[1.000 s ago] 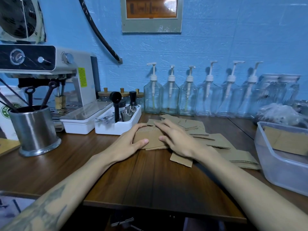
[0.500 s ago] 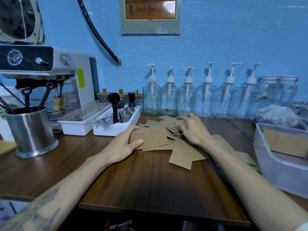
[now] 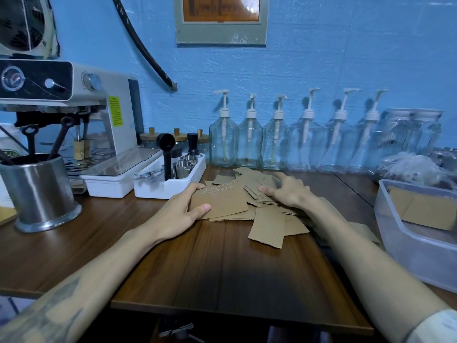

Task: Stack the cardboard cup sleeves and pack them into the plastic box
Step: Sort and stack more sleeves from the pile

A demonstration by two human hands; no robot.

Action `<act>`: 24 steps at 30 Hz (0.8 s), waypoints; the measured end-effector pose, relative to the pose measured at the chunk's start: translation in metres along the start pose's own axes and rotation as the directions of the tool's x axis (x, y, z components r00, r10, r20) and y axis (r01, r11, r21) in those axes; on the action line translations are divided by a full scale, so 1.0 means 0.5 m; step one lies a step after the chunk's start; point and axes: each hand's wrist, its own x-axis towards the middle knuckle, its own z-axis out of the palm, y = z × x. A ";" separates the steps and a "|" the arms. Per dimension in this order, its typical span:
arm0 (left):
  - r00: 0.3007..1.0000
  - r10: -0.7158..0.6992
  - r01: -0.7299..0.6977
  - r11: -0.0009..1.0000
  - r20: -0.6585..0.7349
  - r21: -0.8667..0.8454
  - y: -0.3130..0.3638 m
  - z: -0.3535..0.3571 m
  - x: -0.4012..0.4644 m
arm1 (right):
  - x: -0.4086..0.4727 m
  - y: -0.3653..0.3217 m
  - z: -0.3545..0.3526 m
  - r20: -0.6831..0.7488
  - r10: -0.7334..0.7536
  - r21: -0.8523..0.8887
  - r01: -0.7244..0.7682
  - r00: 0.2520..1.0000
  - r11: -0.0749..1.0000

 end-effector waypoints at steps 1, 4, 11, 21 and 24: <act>1.000 0.001 -0.001 1.000 0.001 0.004 0.001 0.000 0.000 | -0.002 -0.001 -0.001 -0.020 0.012 0.005 -0.012 1.000 1.000; 1.000 0.003 -0.003 1.000 0.000 0.013 0.001 0.000 0.001 | -0.008 -0.003 -0.004 -0.141 0.010 0.028 -0.006 0.990 1.000; 1.000 0.002 -0.002 1.000 0.011 -0.003 -0.007 0.003 0.004 | -0.019 -0.005 -0.051 -0.291 -0.004 0.539 0.167 0.957 0.826; 0.999 -0.047 0.047 0.999 0.020 -0.006 -0.006 0.004 0.001 | -0.116 -0.085 -0.069 -0.267 -0.252 0.826 0.355 0.930 0.437; 0.997 -0.050 0.053 0.997 0.057 -0.063 0.000 0.003 -0.001 | -0.124 -0.094 -0.034 -0.185 -0.348 0.743 0.362 0.919 0.563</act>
